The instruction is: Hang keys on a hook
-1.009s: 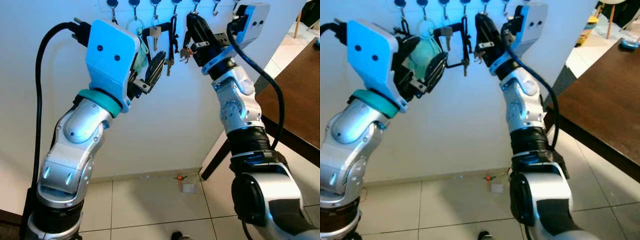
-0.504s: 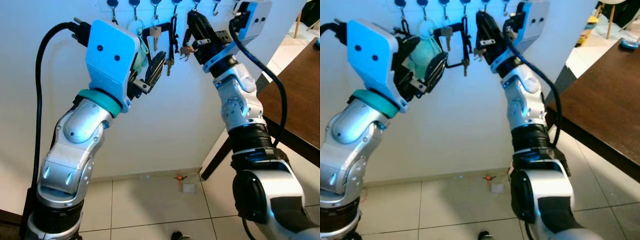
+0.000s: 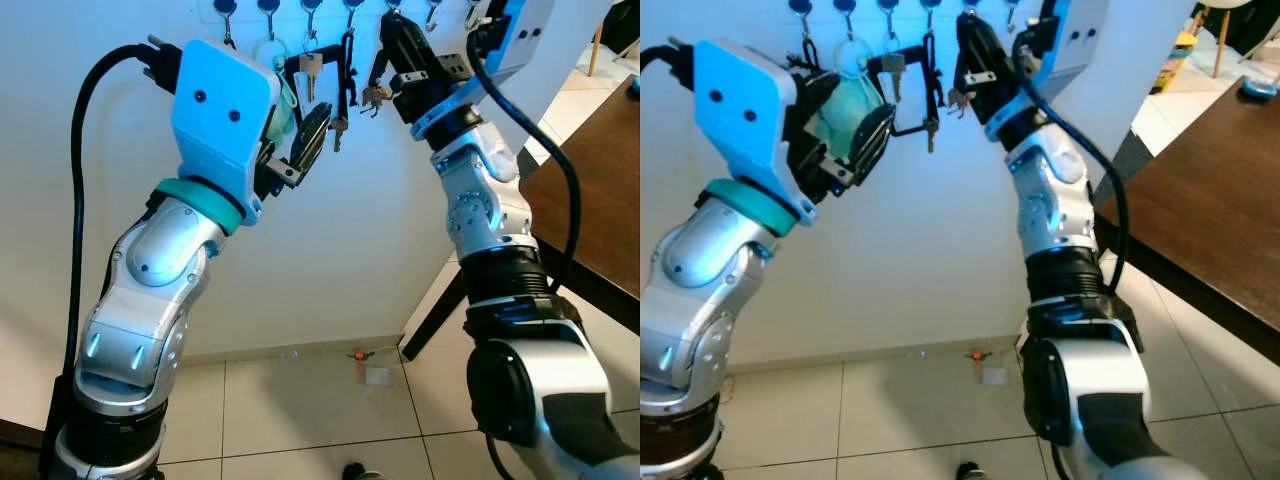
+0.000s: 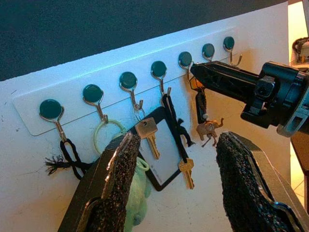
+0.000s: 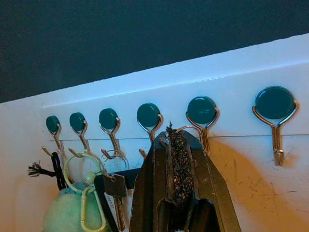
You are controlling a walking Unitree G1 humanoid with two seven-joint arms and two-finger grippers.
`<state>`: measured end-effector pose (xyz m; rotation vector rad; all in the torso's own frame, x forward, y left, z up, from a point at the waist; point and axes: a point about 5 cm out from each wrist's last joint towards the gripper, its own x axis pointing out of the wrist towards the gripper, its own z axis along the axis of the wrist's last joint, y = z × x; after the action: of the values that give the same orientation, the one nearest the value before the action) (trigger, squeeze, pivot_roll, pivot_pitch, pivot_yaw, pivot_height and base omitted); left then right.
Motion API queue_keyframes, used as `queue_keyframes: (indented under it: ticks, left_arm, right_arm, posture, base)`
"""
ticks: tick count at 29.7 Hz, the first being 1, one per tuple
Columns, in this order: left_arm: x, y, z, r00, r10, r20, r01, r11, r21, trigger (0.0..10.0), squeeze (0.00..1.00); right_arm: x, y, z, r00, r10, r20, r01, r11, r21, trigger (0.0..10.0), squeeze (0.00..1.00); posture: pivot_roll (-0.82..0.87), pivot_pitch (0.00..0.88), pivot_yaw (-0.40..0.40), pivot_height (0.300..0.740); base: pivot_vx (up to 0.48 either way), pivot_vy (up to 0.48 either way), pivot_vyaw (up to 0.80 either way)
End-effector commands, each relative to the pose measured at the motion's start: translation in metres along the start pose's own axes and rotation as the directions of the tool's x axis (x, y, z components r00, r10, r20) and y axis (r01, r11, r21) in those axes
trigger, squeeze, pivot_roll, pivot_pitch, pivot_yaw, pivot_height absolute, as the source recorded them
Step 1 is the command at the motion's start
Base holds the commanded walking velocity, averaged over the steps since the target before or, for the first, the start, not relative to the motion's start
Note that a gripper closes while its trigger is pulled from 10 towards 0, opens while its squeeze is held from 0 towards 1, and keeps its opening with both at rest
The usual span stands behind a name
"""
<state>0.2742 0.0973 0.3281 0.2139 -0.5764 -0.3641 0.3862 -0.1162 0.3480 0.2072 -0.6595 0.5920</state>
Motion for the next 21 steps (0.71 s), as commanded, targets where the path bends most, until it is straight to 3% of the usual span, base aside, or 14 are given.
queue_keyframes:
  ticks: [1,21]
  left_arm:
    - [-0.0006,-0.0002,0.0006,1.000,0.000,0.001,0.000,1.000,0.003,10.0,0.00]
    - [-0.0008,0.0000,0.0023,1.000,-0.001,0.005,0.001,1.000,0.005,10.0,0.00]
  right_arm:
    - [-0.0008,-0.0011,0.0005,1.000,-0.005,0.003,0.004,1.000,0.008,10.0,0.00]
    - [0.0000,-0.0034,-0.0043,1.000,-0.019,-0.013,0.019,0.998,0.064,10.0,0.00]
  posture:
    - [0.02,0.136,0.088,0.740]
    - [0.03,0.132,0.087,0.740]
  base:
    - [0.000,0.000,0.00]
    - [0.000,0.000,0.00]
